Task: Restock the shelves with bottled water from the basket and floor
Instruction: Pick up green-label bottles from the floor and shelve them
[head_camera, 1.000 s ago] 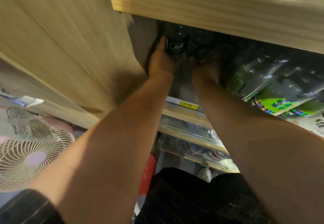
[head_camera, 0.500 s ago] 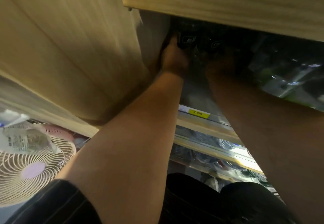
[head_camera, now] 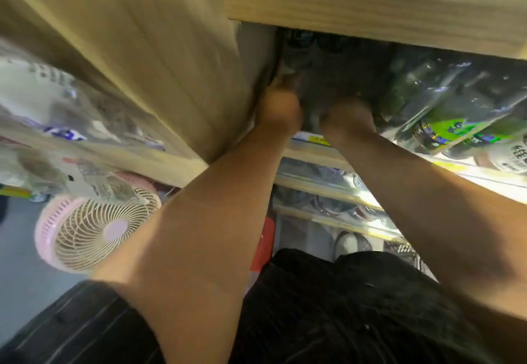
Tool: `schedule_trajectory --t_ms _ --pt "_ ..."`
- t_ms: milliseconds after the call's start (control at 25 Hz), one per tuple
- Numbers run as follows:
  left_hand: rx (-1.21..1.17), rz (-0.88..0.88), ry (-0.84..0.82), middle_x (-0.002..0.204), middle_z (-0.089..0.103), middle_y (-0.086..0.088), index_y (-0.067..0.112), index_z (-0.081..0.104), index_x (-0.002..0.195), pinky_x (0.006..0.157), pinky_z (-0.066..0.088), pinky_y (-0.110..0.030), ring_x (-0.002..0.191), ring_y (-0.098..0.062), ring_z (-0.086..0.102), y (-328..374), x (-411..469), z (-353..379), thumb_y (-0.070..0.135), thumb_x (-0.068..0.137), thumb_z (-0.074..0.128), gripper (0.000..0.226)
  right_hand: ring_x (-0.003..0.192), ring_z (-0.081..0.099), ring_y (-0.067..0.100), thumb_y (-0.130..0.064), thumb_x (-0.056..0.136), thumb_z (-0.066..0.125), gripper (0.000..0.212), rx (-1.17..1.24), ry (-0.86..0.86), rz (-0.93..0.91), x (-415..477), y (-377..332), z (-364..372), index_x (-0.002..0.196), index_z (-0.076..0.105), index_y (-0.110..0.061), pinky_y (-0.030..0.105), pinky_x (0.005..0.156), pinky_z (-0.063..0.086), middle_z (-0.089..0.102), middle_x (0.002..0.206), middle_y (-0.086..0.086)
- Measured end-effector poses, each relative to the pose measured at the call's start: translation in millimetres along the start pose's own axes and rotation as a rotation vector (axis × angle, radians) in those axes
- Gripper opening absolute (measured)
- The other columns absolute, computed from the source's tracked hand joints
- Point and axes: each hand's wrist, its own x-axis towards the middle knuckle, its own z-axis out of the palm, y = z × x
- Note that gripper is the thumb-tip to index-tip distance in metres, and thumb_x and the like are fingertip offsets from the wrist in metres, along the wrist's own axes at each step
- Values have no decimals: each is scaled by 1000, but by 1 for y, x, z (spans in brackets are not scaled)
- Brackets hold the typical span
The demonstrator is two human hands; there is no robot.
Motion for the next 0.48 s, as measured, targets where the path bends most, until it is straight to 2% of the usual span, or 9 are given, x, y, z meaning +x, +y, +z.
schedule_trajectory --t_ms 80,120,240,280,360,480 --pt "7 70 -48 136 57 -13 11 53 137 104 31 -23 126 -28 51 9 -27 -14 23 94 50 45 131 42 41 -21 94 50 46 33 129 -46 -26 7 4 137 48 -5 43 102 42 44 142 23" --pt "37 132 -56 135 57 -14 10 53 136 105 30 -28 126 -30 51 8 -40 -15 23 92 54 46 131 40 41 -24 92 53 49 15 157 -66 -40 15 7 137 47 -6 43 102 41 42 143 23" --pt "134 326 -56 130 59 -20 7 57 130 99 43 -36 120 -37 55 12 -91 -31 15 86 65 46 133 38 37 -34 89 57 57 -22 158 -77 -93 36 10 141 43 -17 42 103 40 41 145 16" --pt "138 370 -54 133 58 -19 7 57 132 103 42 -40 124 -37 54 12 -100 -32 17 86 65 48 135 37 36 -36 88 58 60 -7 196 -85 -108 41 5 143 42 -20 42 104 41 40 148 12" --pt "158 441 -116 140 54 -16 8 55 135 110 38 -44 131 -35 49 24 -118 -37 27 87 59 52 132 43 36 -37 83 60 62 12 287 -71 -135 56 -3 141 47 -20 45 101 44 43 147 11" --pt "210 641 -143 128 62 -19 4 61 127 104 45 -49 119 -39 58 53 -147 -38 36 81 46 59 130 45 39 -38 85 60 60 8 294 35 -184 93 -12 140 49 -17 49 101 45 47 145 16"
